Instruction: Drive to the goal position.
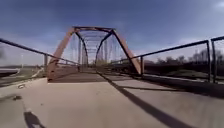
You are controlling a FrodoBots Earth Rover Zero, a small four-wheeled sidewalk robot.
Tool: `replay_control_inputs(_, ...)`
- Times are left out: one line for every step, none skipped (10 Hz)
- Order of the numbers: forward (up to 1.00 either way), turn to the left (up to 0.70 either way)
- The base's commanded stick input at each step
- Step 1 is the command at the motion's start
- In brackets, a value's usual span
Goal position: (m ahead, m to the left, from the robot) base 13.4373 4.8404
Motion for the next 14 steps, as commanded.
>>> replay_control_inputs(0.85, 0.07)
replay_control_inputs(0.85, 0.22)
replay_control_inputs(0.85, 0.34)
replay_control_inputs(0.85, 0.34)
replay_control_inputs(0.85, 0.10)
replay_control_inputs(0.85, 0.00)
replay_control_inputs(0.85, 0.00)
replay_control_inputs(0.85, 0.00)
replay_control_inputs(0.85, 0.00)
replay_control_inputs(0.85, 0.00)
replay_control_inputs(0.85, 0.00)
replay_control_inputs(0.85, 0.00)
replay_control_inputs(0.85, 0.00)
replay_control_inputs(0.85, 0.00)
